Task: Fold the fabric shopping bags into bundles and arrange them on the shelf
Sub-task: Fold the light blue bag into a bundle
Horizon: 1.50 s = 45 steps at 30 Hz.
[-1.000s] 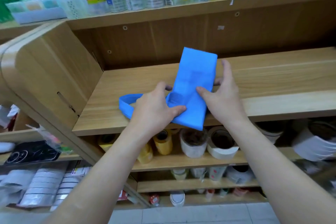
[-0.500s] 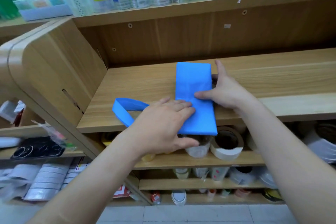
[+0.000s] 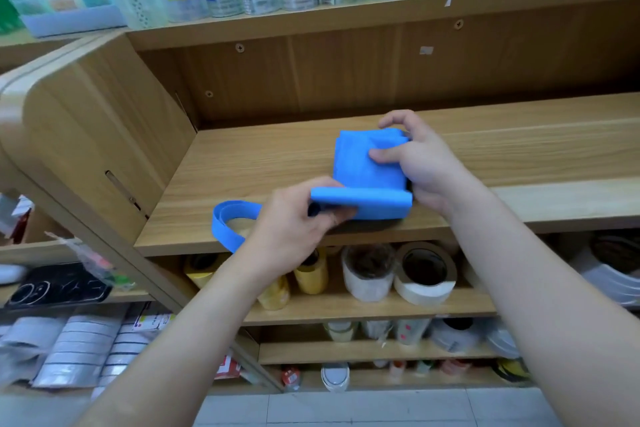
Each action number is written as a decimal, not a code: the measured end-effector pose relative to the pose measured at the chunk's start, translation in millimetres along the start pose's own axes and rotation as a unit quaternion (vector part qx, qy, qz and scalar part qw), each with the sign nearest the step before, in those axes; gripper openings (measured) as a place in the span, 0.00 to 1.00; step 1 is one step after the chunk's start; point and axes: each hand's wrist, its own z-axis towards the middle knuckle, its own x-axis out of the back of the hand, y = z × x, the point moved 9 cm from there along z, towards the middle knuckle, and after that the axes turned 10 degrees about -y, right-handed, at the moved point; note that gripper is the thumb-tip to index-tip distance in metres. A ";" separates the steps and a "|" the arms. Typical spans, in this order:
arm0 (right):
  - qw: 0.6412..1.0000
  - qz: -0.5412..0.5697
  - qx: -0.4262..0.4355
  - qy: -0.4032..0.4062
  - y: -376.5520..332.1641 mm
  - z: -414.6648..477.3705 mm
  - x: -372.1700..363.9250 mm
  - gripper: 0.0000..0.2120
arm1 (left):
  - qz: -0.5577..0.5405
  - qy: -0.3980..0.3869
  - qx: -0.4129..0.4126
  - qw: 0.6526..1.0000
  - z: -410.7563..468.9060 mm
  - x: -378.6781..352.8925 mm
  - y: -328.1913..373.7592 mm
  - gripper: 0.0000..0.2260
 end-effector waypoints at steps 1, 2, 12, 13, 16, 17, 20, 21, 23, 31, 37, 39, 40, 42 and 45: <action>1.000 0.014 -0.001 -0.007 -1.7 -3.0 -2.3 0.17 | 0.008 0.021 0.010 1.000 5.5 2.7 1.4 0.05; 1.000 0.023 -0.003 -0.016 -3.6 -6.1 -5.1 0.17 | 0.016 0.039 0.024 0.999 10.2 5.3 1.8 0.05; 0.995 0.014 0.051 0.090 -11.0 -25.5 -4.3 0.19 | 0.157 0.058 0.117 0.979 31.7 5.3 6.0 0.32; 0.991 0.010 0.066 0.116 -12.5 -26.7 -3.8 0.16 | 0.153 0.045 0.123 0.980 32.4 3.8 5.2 0.34; 0.973 -0.020 0.144 0.177 -23.3 -35.8 -5.0 0.09 | 0.006 0.012 0.112 0.994 32.8 -4.0 7.7 0.34; 0.962 -0.036 0.180 0.201 -26.8 -41.8 -4.5 0.10 | -0.022 0.012 0.099 0.995 32.5 -5.8 12.1 0.34; 0.930 -0.078 0.249 0.258 -32.3 -59.7 -6.2 0.13 | 0.027 0.060 0.055 0.996 31.7 -0.8 26.2 0.35; 0.925 -0.088 0.258 0.264 -33.3 -62.9 -7.3 0.13 | 0.031 0.084 0.056 0.994 30.2 1.9 25.8 0.35; 0.931 -0.108 0.247 0.248 -35.9 -62.0 -10.1 0.12 | 0.000 0.130 0.068 0.989 25.0 4.5 19.0 0.33; 0.959 0.004 0.156 0.235 -20.1 -54.8 -2.2 0.10 | -0.024 0.133 0.018 0.991 15.1 -11.3 28.1 0.36; 0.950 -0.021 0.183 0.252 -26.2 -61.5 1.7 0.10 | -0.048 0.105 -0.047 0.992 12.8 -6.3 36.5 0.22; 0.951 -0.036 0.187 0.244 -28.6 -61.6 0.9 0.09 | -0.062 0.110 -0.053 0.991 12.3 -6.1 39.1 0.16; 0.952 -0.046 0.190 0.235 -30.2 -61.5 0.7 0.10 | -0.060 0.112 -0.056 0.990 11.8 -6.3 40.2 0.14; 0.961 -0.092 0.184 0.185 -33.5 -60.7 -4.2 0.11 | -0.058 0.119 -0.050 0.990 10.3 -5.5 38.9 0.12; 0.965 -0.213 0.147 0.034 -36.5 -62.0 -14.0 0.18 | -0.063 0.118 -0.038 0.990 7.2 -2.3 34.5 0.12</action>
